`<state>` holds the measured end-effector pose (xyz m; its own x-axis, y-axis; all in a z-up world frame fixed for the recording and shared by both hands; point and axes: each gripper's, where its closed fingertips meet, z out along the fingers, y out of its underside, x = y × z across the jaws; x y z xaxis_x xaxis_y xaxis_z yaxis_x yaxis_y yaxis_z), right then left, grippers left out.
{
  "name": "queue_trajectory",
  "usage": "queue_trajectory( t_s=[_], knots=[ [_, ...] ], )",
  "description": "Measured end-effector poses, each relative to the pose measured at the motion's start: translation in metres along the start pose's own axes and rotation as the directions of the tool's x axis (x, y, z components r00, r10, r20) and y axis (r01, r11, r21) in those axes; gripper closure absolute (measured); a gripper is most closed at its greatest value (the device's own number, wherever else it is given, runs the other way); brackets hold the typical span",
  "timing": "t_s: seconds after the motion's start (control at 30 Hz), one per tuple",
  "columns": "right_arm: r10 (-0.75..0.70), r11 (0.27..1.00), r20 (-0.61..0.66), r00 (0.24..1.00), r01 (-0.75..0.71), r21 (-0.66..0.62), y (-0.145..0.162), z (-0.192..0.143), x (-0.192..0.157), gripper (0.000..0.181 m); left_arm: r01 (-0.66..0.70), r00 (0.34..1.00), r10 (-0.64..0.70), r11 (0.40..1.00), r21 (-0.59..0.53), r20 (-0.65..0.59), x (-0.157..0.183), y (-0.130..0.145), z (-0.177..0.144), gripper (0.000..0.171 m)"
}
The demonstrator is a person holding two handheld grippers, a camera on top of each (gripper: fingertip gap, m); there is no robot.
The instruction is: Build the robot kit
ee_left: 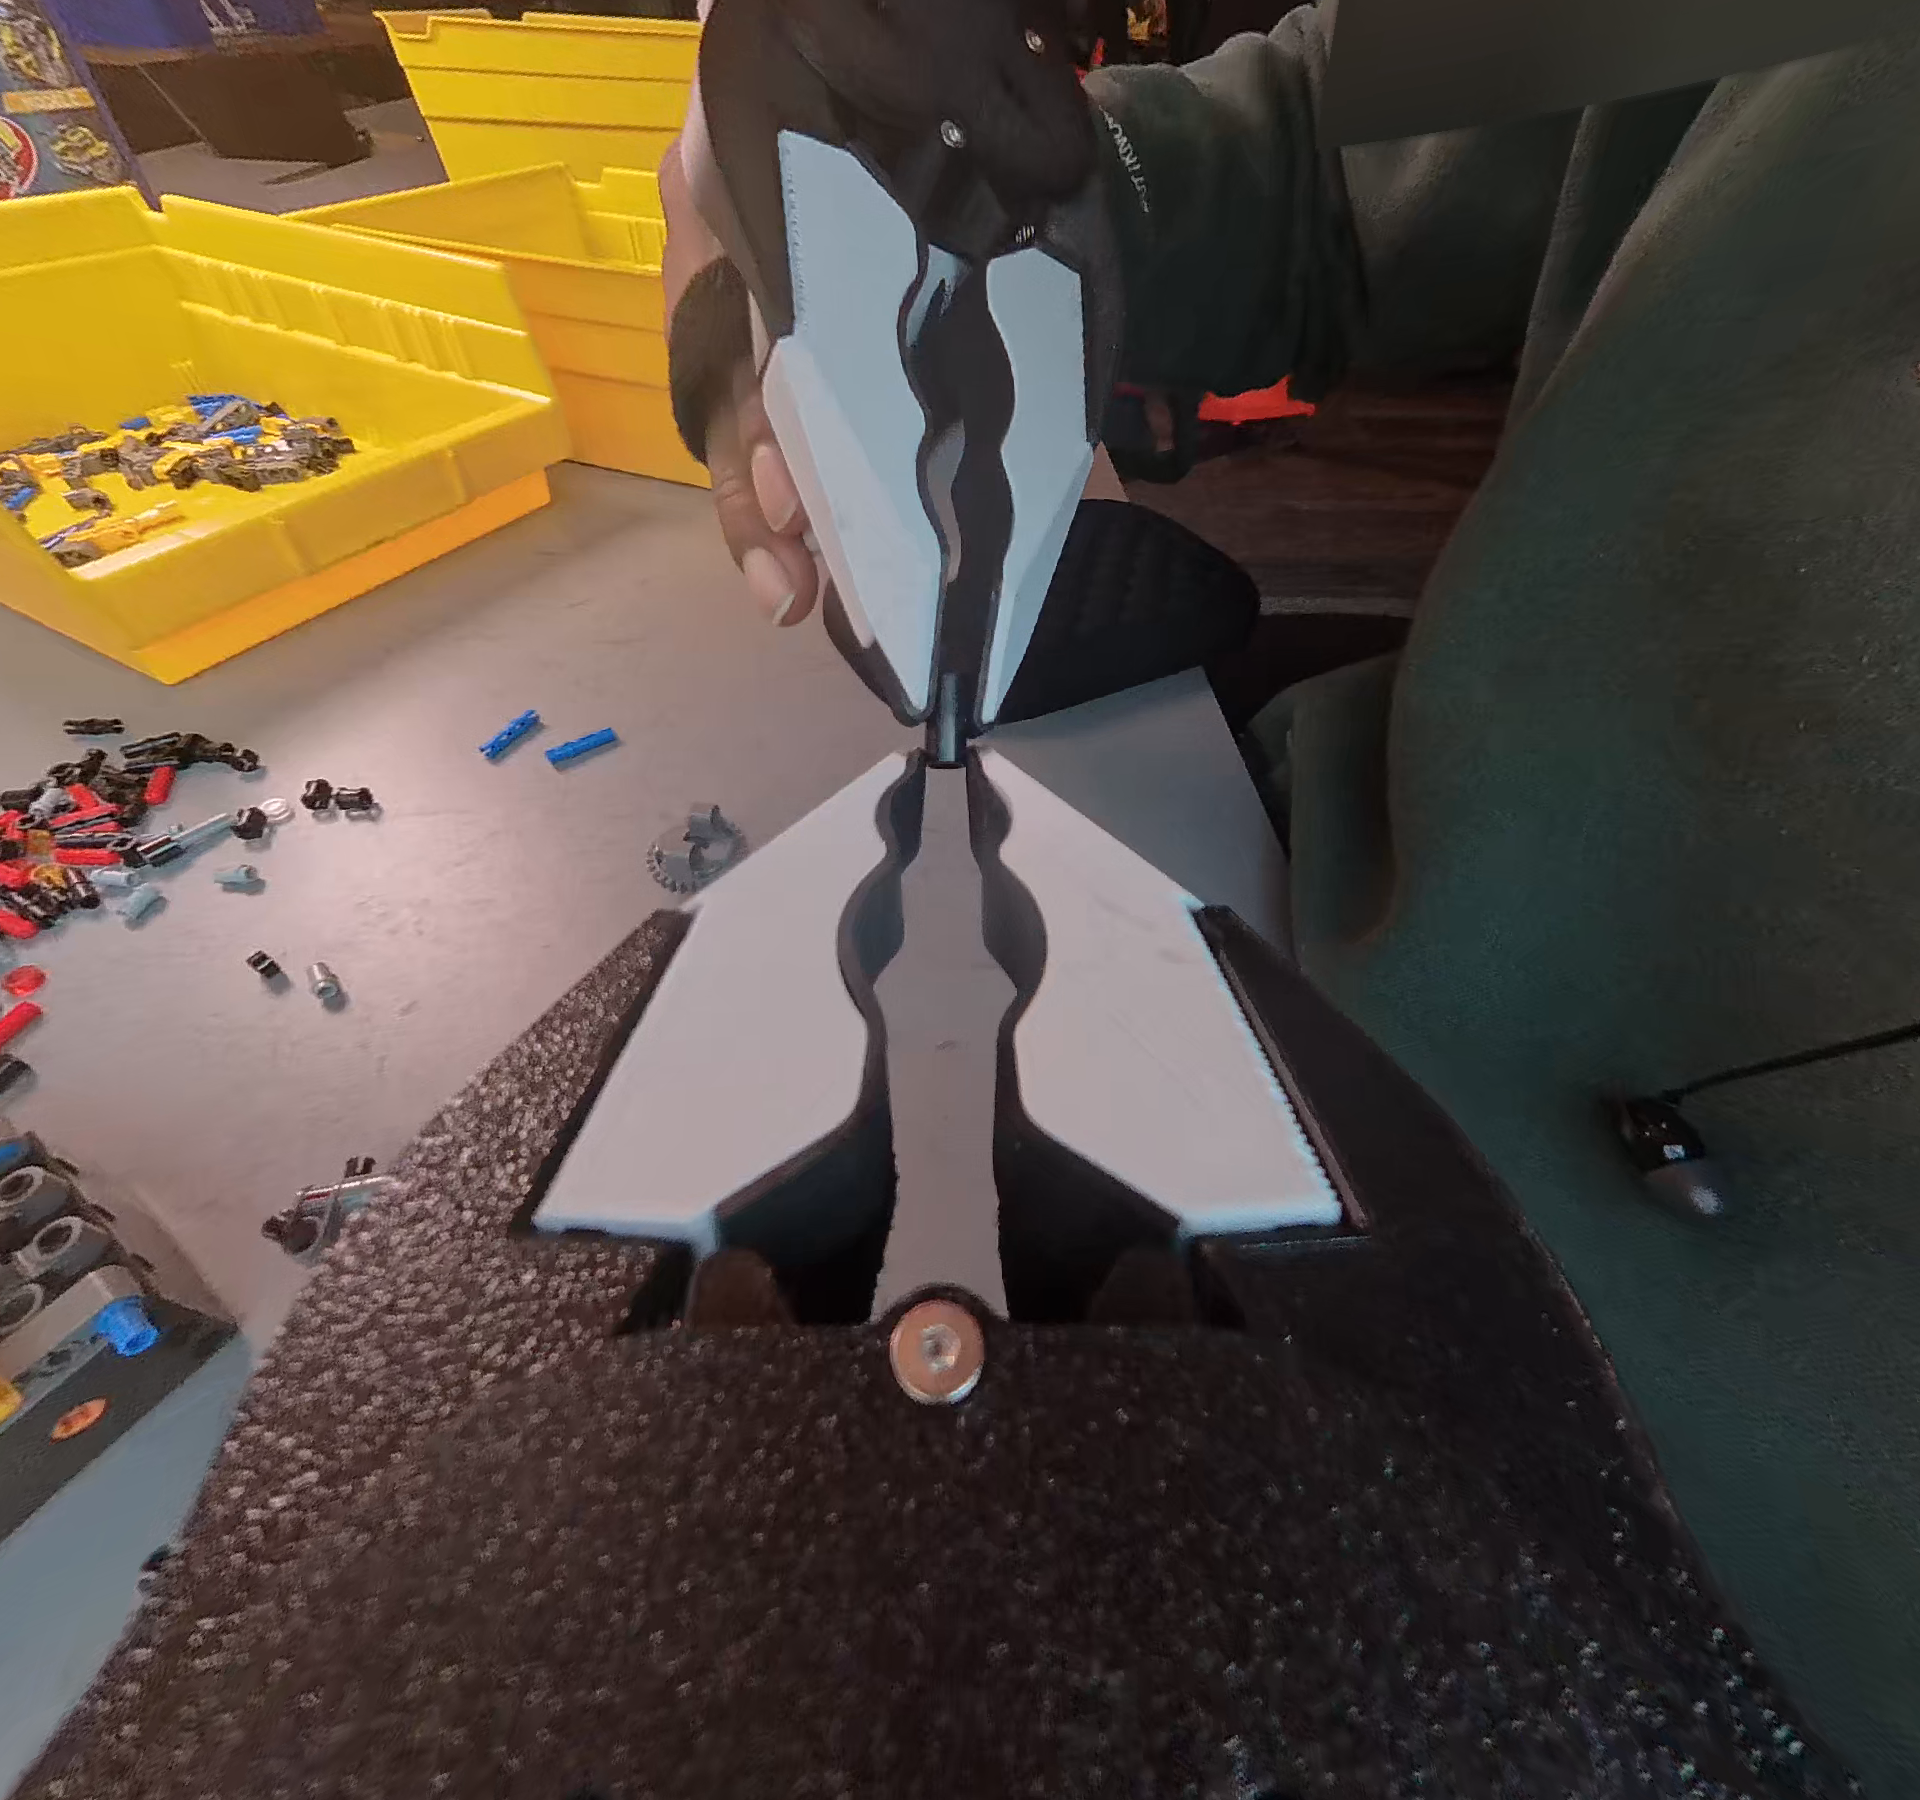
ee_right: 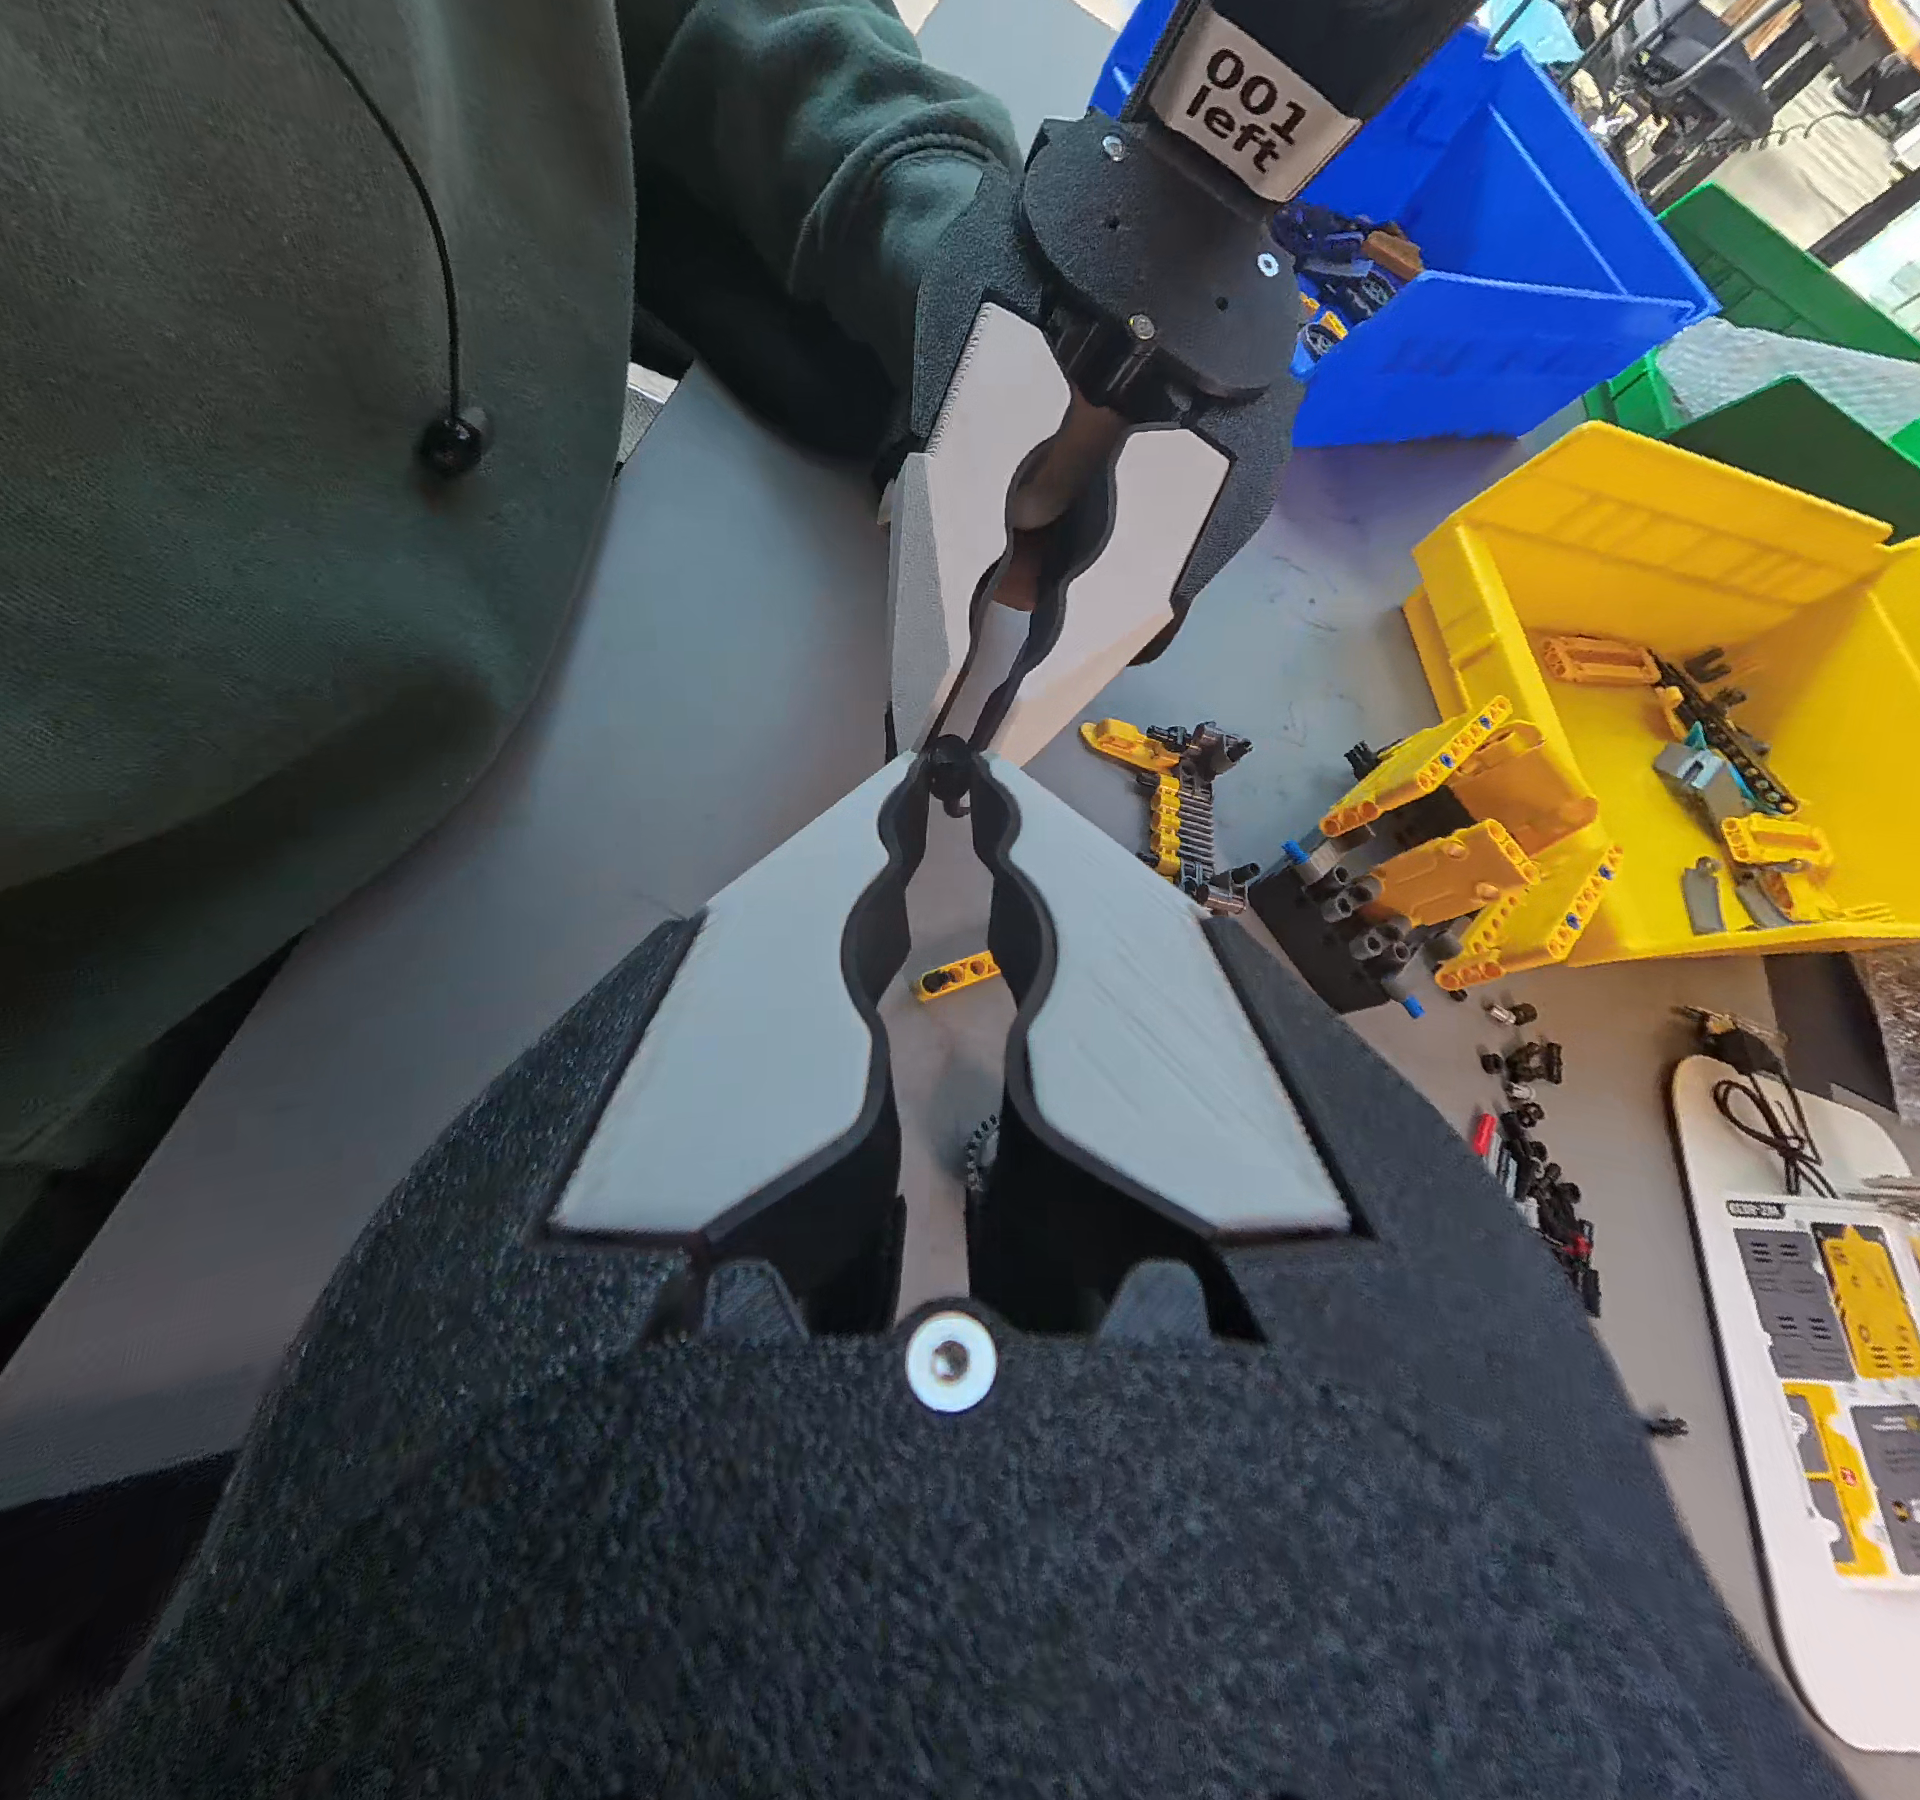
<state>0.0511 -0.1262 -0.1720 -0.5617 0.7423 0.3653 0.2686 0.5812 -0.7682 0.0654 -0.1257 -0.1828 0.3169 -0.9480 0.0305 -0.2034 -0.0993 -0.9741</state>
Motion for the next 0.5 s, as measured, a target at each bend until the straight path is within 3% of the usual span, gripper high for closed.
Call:
queue_trajectory(
  t_s=[0.2, 0.33, 0.5],
  knots=[
    [0.009, 0.999, -0.033, 0.999, -0.010, -0.038, 0.006, 0.000, 0.001, 0.174, -0.167, 0.978, 0.173, 0.984, -0.063, 0.119, -0.007, 0.004, 0.002, 0.165],
    [0.132, 0.991, -0.095, 0.987, -0.131, 0.008, 0.005, -0.003, 0.010, 0.164, -0.339, 0.898, 0.356, 0.934, -0.108, 0.260, -0.018, -0.004, -0.003, 0.165],
    [0.197, 0.980, -0.157, 0.968, -0.190, 0.059, 0.000, -0.007, 0.014, 0.165, -0.504, 0.762, 0.538, 0.842, -0.191, 0.361, -0.023, -0.010, -0.005, 0.165]
  ],
)
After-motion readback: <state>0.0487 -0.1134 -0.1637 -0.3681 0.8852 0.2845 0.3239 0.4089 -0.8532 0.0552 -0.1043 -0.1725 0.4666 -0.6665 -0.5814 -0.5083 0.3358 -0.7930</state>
